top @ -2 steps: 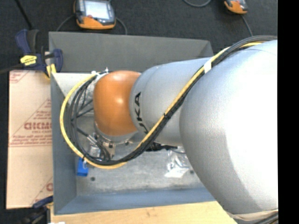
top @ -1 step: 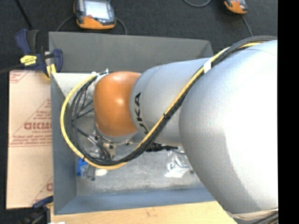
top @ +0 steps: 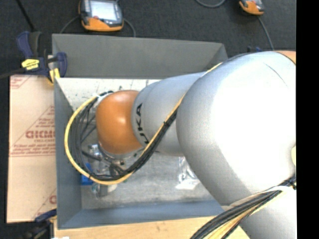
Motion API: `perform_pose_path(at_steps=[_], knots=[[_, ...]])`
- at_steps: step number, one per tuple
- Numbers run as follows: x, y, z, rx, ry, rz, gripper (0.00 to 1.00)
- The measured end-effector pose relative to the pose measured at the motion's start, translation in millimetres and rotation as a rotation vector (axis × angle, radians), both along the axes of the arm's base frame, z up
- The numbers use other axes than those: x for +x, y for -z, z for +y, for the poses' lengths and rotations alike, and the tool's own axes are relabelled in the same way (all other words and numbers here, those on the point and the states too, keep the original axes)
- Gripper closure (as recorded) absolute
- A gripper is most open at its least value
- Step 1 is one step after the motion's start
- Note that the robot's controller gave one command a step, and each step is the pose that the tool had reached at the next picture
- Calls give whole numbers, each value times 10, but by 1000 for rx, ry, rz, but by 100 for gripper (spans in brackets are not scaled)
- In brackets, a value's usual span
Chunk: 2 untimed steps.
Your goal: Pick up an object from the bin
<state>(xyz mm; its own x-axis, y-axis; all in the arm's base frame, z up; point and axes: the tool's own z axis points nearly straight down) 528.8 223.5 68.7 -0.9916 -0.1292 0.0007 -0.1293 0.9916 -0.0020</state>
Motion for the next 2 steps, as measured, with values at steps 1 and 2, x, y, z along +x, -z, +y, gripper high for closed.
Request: perform_pose_path(at_steps=[1,2], knots=[[6,-15,10,3,2,-2,100],[-139,-626,-44,4,-12,-8,100]])
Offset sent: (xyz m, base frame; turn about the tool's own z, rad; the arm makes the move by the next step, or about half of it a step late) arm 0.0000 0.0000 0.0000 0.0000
